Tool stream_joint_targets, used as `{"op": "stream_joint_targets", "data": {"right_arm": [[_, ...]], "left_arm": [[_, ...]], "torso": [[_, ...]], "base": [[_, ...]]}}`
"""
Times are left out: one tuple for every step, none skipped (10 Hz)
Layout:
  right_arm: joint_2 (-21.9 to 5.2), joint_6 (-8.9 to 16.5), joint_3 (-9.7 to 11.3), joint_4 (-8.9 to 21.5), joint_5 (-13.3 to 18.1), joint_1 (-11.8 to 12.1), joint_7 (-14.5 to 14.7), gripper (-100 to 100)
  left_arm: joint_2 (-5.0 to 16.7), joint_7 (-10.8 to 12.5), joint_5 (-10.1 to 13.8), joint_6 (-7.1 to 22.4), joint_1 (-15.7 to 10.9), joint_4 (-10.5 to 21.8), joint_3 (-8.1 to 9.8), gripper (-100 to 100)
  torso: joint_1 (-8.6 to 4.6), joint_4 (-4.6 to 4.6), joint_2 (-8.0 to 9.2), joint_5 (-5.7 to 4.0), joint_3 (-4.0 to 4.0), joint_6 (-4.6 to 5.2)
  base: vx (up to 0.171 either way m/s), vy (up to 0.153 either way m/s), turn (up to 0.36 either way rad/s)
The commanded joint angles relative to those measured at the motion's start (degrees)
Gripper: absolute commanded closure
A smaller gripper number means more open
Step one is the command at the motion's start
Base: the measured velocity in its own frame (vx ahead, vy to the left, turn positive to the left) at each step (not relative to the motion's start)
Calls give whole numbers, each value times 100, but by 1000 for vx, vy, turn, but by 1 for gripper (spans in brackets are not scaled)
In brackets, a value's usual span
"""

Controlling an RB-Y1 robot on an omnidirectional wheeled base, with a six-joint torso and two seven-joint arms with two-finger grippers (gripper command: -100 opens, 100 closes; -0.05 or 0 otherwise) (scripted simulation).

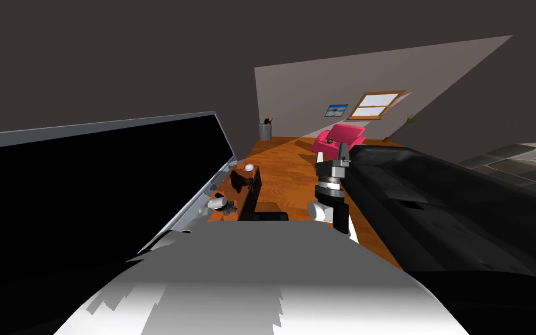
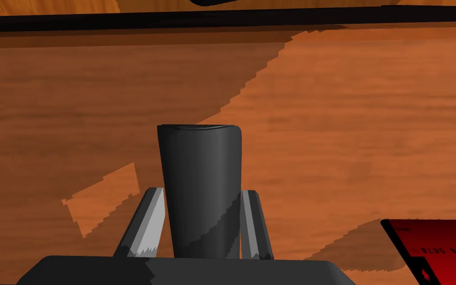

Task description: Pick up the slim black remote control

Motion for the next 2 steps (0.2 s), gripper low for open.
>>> {"op": "stream_joint_targets", "data": {"right_arm": [[0,0,0,0,0,0,0,0],[0,0,0,0,0,0,0,0]], "left_arm": [[0,0,0,0,0,0,0,100],[8,-5,5,15,-6,-4,1,0]], "torso": [[0,0,0,0,0,0],[3,-1,1,2,0,1]], "base": [[-1,-14,10],[0,0,0]]}}
